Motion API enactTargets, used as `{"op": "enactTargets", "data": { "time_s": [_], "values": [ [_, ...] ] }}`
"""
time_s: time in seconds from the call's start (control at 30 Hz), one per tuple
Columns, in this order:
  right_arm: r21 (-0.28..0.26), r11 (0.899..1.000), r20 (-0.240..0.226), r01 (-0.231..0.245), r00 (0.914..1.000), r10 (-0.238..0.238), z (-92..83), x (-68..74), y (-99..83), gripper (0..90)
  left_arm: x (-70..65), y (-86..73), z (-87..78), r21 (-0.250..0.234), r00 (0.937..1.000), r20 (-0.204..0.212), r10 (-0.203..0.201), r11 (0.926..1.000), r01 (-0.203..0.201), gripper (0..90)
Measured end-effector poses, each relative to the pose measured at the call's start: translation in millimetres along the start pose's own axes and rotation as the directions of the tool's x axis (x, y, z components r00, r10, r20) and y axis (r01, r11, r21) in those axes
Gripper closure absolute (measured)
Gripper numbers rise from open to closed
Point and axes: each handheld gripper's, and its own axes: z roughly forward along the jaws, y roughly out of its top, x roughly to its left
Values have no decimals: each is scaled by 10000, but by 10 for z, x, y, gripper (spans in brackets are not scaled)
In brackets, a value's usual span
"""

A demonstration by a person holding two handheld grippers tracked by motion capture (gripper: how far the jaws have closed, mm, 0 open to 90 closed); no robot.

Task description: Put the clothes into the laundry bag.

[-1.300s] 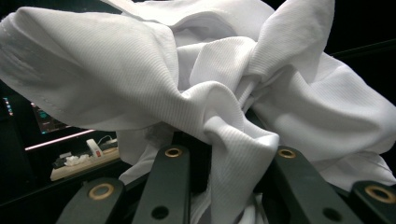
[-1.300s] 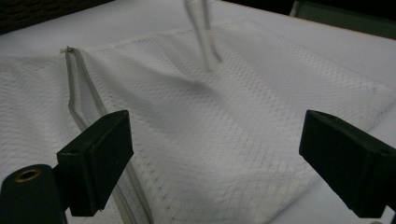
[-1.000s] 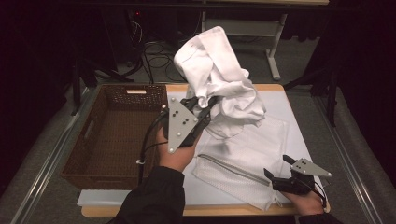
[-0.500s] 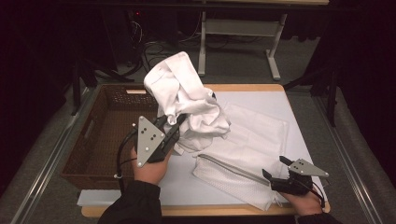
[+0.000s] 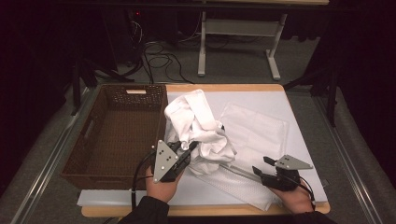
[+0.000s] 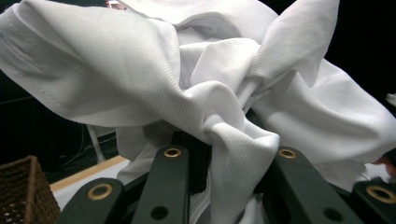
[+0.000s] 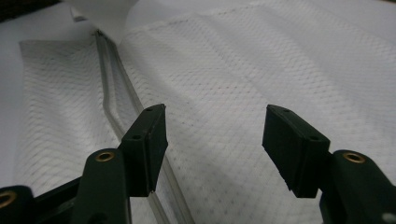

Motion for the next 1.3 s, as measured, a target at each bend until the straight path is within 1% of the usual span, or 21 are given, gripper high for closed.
{"op": "enactTargets", "data": {
  "time_s": [0.03,0.07,0.1,0.13,0.17,0.27,0.33,0.37,0.4,0.5,0.53,0.57,0.6,0.77,0.8,0.9,1.03,1.07,1.1,1.2,1.3],
  "values": [
    [100,9999,-25,-42,10000,43,51,12,18,418,-5,-38,-14,-63,9999,44,-119,9999,119,759],
    [100,9999,-25,-42,10000,43,51,12,18,418,-5,-38,-14,-63,9999,44,-119,9999,119,759],
    [388,9992,-200,-85,9998,93,144,46,35,444,-8,-116,-43,-237,9992,87,-392,9989,394,759],
    [593,9982,-236,-7,9997,21,187,70,37,449,-9,-141,-44,-139,9990,160,-414,9990,417,759],
    [804,9968,-343,36,9994,-8,225,103,37,449,-15,-158,-45,-15,9993,192,-321,9995,322,759],
    [1444,9879,-373,570,9979,-521,307,204,33,442,-25,-209,-58,71,9996,174,-231,9997,230,758],
    [1642,9836,-468,744,9966,-675,343,242,40,442,-19,-226,-60,91,9991,215,-360,9993,359,757],
    [1775,9805,-410,838,9961,-777,360,260,43,446,-20,-232,-60,66,9989,238,-396,9992,394,757],
    [1845,9781,-328,961,9953,-916,376,272,42,457,-21,-235,-62,116,9992,255,-322,9994,319,757],
    [1782,9804,-314,842,9963,-798,373,269,37,579,-23,-229,-68,120,9995,225,-228,9997,226,756],
    [1836,9807,-320,671,9975,-622,370,263,38,616,-18,-226,-72,94,9995,199,-259,9996,258,756],
    [1836,9807,-320,671,9975,-622,370,263,38,616,-18,-226,-72,94,9995,199,-259,9996,258,756],
    [1738,9828,-210,630,9980,-603,366,245,42,682,-17,-226,-73,92,9994,178,-291,9995,289,756],
    [1391,9895,-21,393,9992,-394,305,170,71,805,-7,-241,-81,140,9994,84,-342,9993,341,756],
    [1267,9916,70,253,9996,-264,266,122,81,836,-6,-241,-83,114,9993,62,-373,9992,372,756],
    [1119,9937,231,90,9997,-116,225,38,79,874,4,-237,-93,94,9991,30,-420,9991,419,756],
    [1118,9936,239,-158,9996,132,193,-71,49,888,24,-242,-102,63,9988,-65,-484,9988,484,756],
    [1022,9945,294,-228,9994,199,183,-80,46,888,28,-244,-104,87,9989,-81,-463,9989,464,756],
    [977,9948,216,-286,9994,266,173,-83,50,878,29,-245,-105,92,9988,-81,-486,9988,487,756],
    [780,9965,-193,-316,9993,332,169,-52,57,818,35,-246,-107,85,9987,-82,-510,9987,510,755],
    [826,9965,-602,-109,9981,160,197,34,63,701,41,-248,-111,61,9987,-101,-508,9987,509,756]
  ]
}}
